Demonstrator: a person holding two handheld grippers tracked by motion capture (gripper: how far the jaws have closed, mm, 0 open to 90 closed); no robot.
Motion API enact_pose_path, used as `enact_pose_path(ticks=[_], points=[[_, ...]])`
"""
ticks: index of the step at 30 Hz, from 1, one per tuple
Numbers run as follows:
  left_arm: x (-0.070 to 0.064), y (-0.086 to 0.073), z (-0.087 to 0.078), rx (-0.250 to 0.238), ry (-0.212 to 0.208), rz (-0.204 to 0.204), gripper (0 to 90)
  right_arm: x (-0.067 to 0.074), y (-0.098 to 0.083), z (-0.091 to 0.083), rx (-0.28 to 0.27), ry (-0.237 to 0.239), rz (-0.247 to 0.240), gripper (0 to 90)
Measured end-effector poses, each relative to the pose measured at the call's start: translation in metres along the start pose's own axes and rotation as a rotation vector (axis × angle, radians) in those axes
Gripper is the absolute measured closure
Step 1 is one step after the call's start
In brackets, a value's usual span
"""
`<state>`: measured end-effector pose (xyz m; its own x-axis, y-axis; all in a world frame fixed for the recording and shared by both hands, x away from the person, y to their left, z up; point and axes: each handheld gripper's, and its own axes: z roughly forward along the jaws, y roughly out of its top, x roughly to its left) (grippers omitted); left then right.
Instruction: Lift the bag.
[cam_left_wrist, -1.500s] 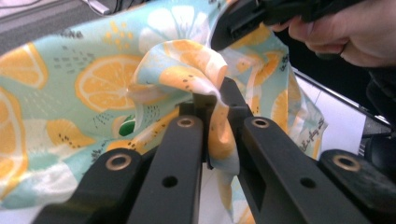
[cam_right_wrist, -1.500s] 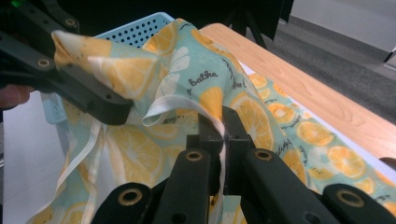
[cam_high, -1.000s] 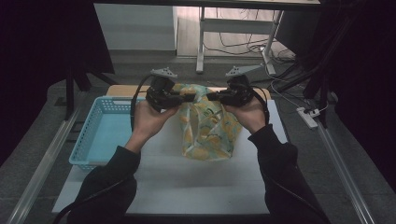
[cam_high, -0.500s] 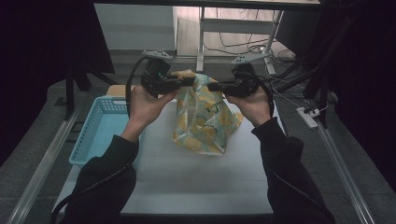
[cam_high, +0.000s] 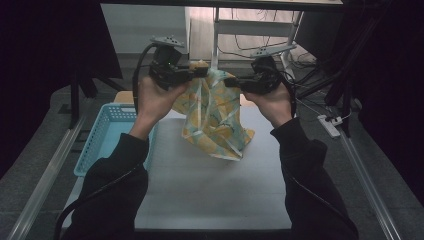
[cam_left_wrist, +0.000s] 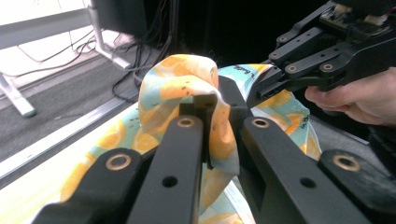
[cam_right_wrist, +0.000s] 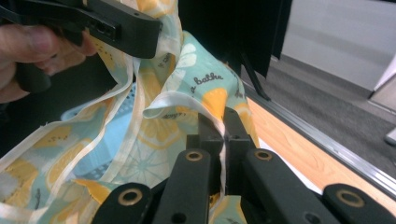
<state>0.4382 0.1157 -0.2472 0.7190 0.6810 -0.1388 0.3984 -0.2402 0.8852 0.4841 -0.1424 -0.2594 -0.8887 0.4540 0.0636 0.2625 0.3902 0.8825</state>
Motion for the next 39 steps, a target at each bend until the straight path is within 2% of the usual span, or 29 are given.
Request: enact_pose_path(ticks=[4, 8, 13, 20, 23, 27, 32, 35, 39], points=[[0.007, -0.002, 0.009, 0.009, 0.013, -0.014, 89.1, -0.007, -0.007, 0.009, 0.011, -0.01, 0.019, 90.0], [0.009, 0.0, 0.009, -0.006, 0.004, -0.021, 89.0, -0.009, -0.008, 0.013, 0.011, -0.003, 0.032, 90.0], [0.003, 0.009, -0.003, -0.041, -0.004, -0.008, 89.1, 0.0, 0.003, 0.008, -0.017, 0.023, 0.017, 90.0], [-0.008, 0.028, -0.027, -0.089, 0.007, 0.028, 89.1, 0.014, 0.024, -0.003, -0.043, 0.035, -0.02, 90.0], [-0.01, 0.033, -0.031, -0.088, 0.013, 0.033, 89.1, 0.016, 0.03, -0.008, -0.058, 0.034, -0.026, 90.0], [-0.007, 0.028, -0.019, -0.037, 0.023, 0.031, 89.1, 0.013, 0.027, -0.006, -0.044, 0.005, -0.037, 90.0], [-0.002, 0.014, 0.006, 0.02, 0.019, 0.03, 88.9, 0.003, 0.007, 0.007, 0.007, -0.046, -0.027, 90.0], [0.001, 0.007, 0.018, 0.042, 0.023, 0.041, 88.6, -0.007, -0.006, 0.014, 0.019, -0.054, -0.002, 90.0], [0.005, 0.0, 0.03, 0.076, 0.019, 0.035, 88.1, -0.015, -0.017, 0.019, 0.026, -0.061, 0.024, 90.0]])
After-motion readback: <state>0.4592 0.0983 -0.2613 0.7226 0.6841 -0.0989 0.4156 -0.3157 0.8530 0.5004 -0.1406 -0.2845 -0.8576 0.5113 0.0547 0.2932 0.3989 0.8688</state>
